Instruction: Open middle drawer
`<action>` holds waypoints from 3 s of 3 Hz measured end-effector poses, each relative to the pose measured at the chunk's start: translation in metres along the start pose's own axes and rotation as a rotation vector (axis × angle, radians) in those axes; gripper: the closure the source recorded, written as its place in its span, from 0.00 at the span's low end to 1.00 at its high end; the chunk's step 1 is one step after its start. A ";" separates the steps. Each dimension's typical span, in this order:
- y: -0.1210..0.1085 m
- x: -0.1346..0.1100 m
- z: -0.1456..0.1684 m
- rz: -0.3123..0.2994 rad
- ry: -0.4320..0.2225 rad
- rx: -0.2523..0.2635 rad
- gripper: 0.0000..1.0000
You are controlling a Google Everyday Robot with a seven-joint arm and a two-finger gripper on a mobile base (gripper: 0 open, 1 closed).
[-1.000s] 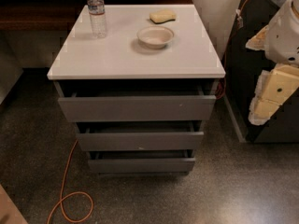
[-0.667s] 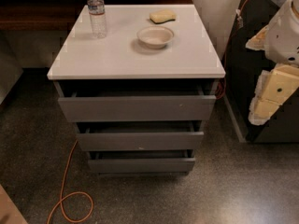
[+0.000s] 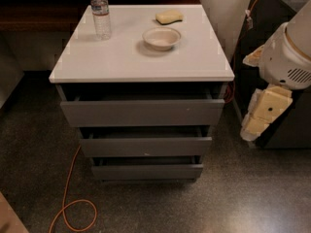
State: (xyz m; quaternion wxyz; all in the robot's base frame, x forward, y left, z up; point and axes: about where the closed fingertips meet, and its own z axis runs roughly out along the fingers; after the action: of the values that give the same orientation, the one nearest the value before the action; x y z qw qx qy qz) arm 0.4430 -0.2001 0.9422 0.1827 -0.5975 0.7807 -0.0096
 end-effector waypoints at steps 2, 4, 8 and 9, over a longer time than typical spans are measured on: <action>0.024 -0.017 0.071 -0.043 -0.094 0.020 0.00; 0.046 -0.036 0.140 -0.137 -0.111 0.022 0.00; 0.057 -0.049 0.202 -0.309 -0.105 0.053 0.00; 0.061 -0.054 0.230 -0.324 -0.120 0.028 0.00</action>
Offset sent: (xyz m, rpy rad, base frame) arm 0.0066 0.0615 -0.1160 0.0958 -0.0828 0.1005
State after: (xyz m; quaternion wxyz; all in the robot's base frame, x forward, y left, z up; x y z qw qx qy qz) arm 0.4664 -0.0858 0.7283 0.2334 -0.7123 0.6617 -0.0143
